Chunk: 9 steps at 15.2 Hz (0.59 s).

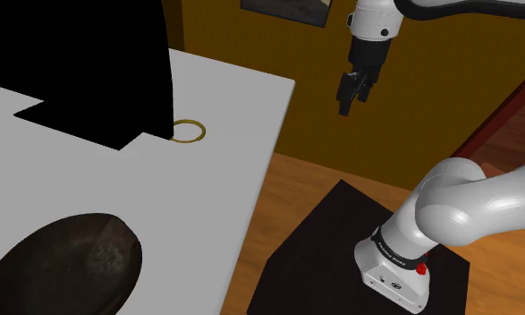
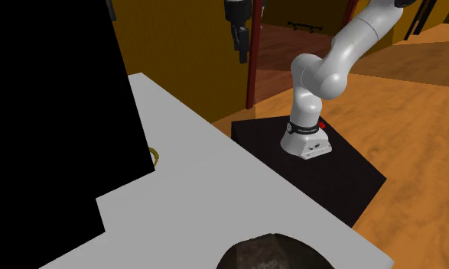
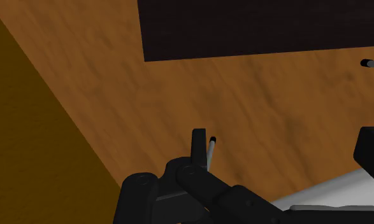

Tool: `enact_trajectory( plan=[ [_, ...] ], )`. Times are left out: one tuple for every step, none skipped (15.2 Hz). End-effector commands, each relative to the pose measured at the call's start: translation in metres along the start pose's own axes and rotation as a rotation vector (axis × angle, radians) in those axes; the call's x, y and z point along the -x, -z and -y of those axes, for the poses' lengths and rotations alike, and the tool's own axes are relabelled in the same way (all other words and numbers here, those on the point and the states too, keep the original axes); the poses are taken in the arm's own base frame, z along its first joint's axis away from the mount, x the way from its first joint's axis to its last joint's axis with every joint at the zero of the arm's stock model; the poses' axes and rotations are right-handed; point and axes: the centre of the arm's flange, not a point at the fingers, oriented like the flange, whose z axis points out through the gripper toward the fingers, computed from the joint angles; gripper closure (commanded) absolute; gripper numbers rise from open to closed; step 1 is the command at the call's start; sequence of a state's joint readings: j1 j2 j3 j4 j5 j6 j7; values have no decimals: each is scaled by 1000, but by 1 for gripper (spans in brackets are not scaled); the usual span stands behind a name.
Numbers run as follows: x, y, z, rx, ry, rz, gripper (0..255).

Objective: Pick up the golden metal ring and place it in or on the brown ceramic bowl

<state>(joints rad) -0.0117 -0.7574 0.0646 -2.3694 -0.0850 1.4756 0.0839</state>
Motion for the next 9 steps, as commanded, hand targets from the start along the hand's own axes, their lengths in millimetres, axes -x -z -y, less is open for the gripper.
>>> enact_trajectory(
  plan=[
    [0, 0, 0, 0, 0, 0, 0],
    [-10, -2, 8, -4, 0, -3, 0],
    [-19, -4, 15, -8, 0, -7, 0],
    [-29, -6, 23, -12, 0, -10, 0],
    [-38, -7, 31, -15, 0, -14, 0],
    [-48, -9, 39, -19, 0, -17, 0],
    [-57, -11, 46, -23, -1, -20, 0],
    [-67, -12, 54, -27, -1, -24, 0],
    [-77, -14, 62, -31, -1, -27, 0]
  ],
)
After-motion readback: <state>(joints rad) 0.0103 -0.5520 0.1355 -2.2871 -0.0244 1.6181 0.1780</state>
